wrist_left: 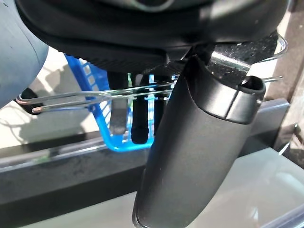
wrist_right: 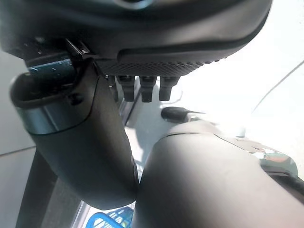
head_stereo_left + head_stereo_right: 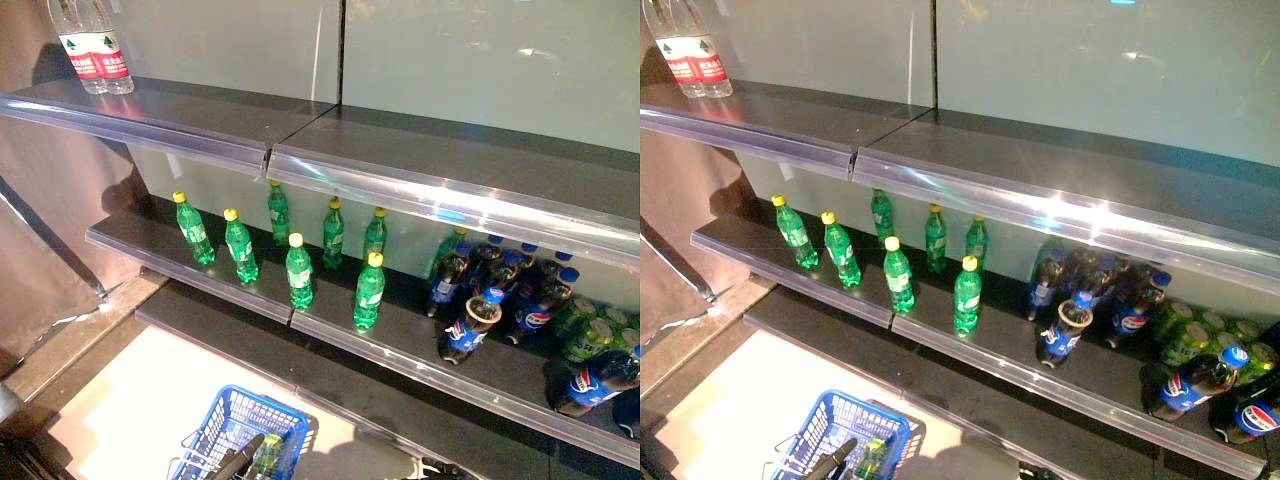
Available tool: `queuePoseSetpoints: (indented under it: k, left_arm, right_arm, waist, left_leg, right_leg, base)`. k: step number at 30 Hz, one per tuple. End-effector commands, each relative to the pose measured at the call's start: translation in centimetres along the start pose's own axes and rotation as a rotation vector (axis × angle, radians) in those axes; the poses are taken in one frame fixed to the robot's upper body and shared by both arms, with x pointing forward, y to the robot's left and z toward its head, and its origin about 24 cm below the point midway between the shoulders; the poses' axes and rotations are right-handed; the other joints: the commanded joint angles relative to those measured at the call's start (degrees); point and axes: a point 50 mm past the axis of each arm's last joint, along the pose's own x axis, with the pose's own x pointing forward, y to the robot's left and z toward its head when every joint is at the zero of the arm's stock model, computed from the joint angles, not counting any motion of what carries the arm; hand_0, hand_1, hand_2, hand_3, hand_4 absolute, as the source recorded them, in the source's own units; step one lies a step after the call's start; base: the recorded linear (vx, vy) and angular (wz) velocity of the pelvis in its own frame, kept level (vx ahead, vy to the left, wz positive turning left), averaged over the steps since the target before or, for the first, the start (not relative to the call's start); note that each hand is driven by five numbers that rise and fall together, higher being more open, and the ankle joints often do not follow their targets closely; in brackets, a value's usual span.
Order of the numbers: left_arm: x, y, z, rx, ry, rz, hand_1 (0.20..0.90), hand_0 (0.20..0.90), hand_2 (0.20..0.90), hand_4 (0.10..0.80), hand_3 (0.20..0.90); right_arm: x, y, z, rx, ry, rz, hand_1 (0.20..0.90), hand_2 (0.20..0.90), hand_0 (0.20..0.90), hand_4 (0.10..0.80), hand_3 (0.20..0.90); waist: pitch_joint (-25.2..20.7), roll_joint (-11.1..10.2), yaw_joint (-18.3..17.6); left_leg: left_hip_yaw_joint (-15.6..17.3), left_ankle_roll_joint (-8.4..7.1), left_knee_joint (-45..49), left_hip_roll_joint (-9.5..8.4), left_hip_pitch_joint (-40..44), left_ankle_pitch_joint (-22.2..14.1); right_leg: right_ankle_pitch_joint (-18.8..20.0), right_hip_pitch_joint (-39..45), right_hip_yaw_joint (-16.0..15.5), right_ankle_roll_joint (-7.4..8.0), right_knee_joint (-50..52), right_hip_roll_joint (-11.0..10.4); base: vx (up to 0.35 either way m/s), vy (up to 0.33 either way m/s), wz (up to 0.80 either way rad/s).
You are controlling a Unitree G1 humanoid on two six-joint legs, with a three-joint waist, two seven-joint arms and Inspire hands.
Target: Pick up the drink and place into the basket.
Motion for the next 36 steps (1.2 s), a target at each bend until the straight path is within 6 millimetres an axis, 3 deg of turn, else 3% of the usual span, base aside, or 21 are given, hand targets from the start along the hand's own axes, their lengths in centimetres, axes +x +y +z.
queuePoseSetpoints:
  k: [1,29,36]
  left_arm:
    - [0.7,-2.4,2.8,-0.001,-0.119,-0.141,0.3,0.3,0.3,0.1,0.2]
    - [0.7,-2.4,2.4,0.064,-0.119,-0.119,0.3,0.3,0.3,0.1,0.2]
    - [0.8,-2.5,2.4,0.088,-0.108,-0.116,0.3,0.3,0.3,0.1,0.2]
  right_arm:
    - [-0.1,-1.5,1.5,-0.045,-0.013,-0.012,0.9,0.9,0.9,0.8,0.9]
    - [-0.1,-1.3,1.2,-0.021,-0.023,-0.018,0.9,0.9,0.9,0.8,0.9]
    - [-0.1,-1.3,2.2,0.005,-0.098,-0.009,0.9,0.9,0.9,0.8,0.9]
  waist:
    - [-1.46,-0.16,0.64]
    - [-1.42,-0.22,0.9]
    - [-1.24,-0.3,0.88]
  left_leg:
    - [0.87,2.15,3.02,-5.74,-4.31,-0.48]
    - [1.01,2.03,3.14,-5.64,-4.51,-0.44]
    - [1.03,2.01,3.27,-5.6,-4.44,-0.56]
  right_leg:
    - [-6.29,3.74,0.26,-0.42,2.42,2.78]
    - [-6.42,3.7,-0.3,-0.34,2.53,2.57]
    - [-6.51,3.75,-0.24,-0.35,2.72,2.58]
  base:
    - [0.0,0.0,0.0]
    - [0.0,0.0,0.0]
    - [0.0,0.0,0.0]
